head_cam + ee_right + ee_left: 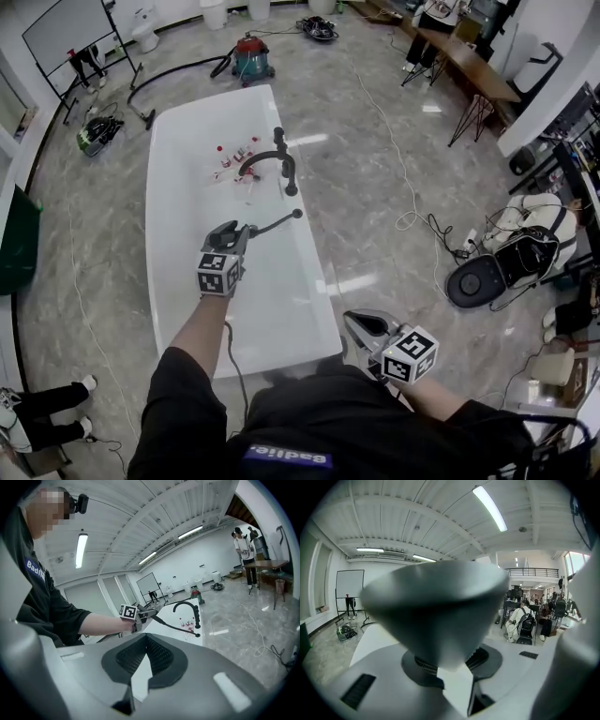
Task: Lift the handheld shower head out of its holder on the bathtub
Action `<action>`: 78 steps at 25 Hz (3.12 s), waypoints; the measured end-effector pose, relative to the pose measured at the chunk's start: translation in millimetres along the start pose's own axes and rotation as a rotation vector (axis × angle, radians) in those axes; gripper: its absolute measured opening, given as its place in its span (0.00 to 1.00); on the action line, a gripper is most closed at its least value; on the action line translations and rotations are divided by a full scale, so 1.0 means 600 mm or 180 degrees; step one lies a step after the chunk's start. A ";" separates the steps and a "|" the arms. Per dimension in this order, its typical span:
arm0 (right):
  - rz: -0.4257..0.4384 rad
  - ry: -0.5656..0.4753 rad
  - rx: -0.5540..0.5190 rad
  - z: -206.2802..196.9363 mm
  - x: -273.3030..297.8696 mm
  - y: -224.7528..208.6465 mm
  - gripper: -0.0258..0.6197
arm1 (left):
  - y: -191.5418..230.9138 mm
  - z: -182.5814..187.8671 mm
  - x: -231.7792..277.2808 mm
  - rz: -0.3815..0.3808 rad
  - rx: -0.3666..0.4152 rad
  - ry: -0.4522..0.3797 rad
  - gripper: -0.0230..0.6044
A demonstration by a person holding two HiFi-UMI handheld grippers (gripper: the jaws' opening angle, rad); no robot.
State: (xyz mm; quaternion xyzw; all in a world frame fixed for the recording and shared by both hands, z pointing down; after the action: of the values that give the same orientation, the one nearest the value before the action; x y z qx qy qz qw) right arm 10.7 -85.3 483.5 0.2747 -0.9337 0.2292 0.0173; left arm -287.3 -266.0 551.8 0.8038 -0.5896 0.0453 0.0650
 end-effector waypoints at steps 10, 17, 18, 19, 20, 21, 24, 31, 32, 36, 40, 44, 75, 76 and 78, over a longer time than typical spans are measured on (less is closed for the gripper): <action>0.0181 -0.0137 -0.0142 0.049 0.041 0.071 0.04 | -0.035 0.052 -0.143 -0.0266 0.0117 -0.0097 0.22; 0.0268 -0.0119 -0.0107 0.045 0.069 0.091 0.04 | -0.068 0.059 -0.241 -0.0259 0.0098 -0.0104 0.22; 0.0289 -0.0121 -0.0127 0.048 0.072 0.094 0.04 | -0.076 0.059 -0.253 -0.0255 0.0123 -0.0096 0.22; 0.0307 -0.0123 -0.0142 0.050 0.074 0.096 0.04 | -0.085 0.061 -0.265 -0.0248 0.0146 -0.0094 0.22; 0.0322 -0.0124 -0.0152 0.051 0.076 0.097 0.04 | -0.093 0.064 -0.276 -0.0242 0.0164 -0.0099 0.22; 0.0334 -0.0122 -0.0158 0.052 0.078 0.099 0.04 | -0.102 0.067 -0.287 -0.0235 0.0173 -0.0110 0.22; 0.0368 -0.0102 -0.0168 0.047 0.081 0.101 0.04 | -0.125 0.075 -0.319 -0.0202 0.0166 -0.0177 0.22; 0.0480 -0.0098 -0.0170 0.043 0.092 0.112 0.04 | -0.160 0.120 -0.383 0.0010 0.0022 -0.0301 0.22; 0.0496 -0.0109 -0.0170 0.042 0.092 0.116 0.04 | -0.166 0.126 -0.393 0.0032 -0.0003 -0.0331 0.22; 0.0551 -0.0127 -0.0160 0.040 0.090 0.129 0.04 | -0.192 0.153 -0.424 0.0031 -0.0010 -0.0427 0.22; 0.0628 -0.0144 -0.0155 0.039 0.083 0.151 0.04 | -0.207 0.173 -0.451 0.0061 -0.0058 -0.0489 0.22; 0.0693 -0.0136 -0.0178 0.032 0.077 0.166 0.04 | -0.224 0.184 -0.471 0.0050 -0.0084 -0.0559 0.22; 0.0997 -0.0099 -0.0665 0.025 0.086 0.246 0.04 | -0.274 0.215 -0.503 -0.0233 0.0022 -0.0688 0.22; 0.0996 -0.0100 -0.0666 0.026 0.087 0.246 0.04 | -0.274 0.213 -0.501 -0.0238 0.0029 -0.0697 0.22; 0.0993 -0.0105 -0.0666 0.029 0.087 0.245 0.04 | -0.276 0.213 -0.499 -0.0264 0.0027 -0.0698 0.22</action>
State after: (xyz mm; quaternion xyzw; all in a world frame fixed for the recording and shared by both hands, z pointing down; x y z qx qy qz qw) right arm -108.5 -9.6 414.8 0.1270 -0.9838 0.1262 -0.0053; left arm -219.8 44.9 372.2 0.8278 -0.5593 -0.0431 -0.0014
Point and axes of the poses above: the fingertips, and each gripper's own axes: x forward along the fingers, y to its left, z out of its top, the point moved 3 cm from there along -x, backward along the fingers, and after that the axes turned 13 degrees about -y, right-handed, at the moved point
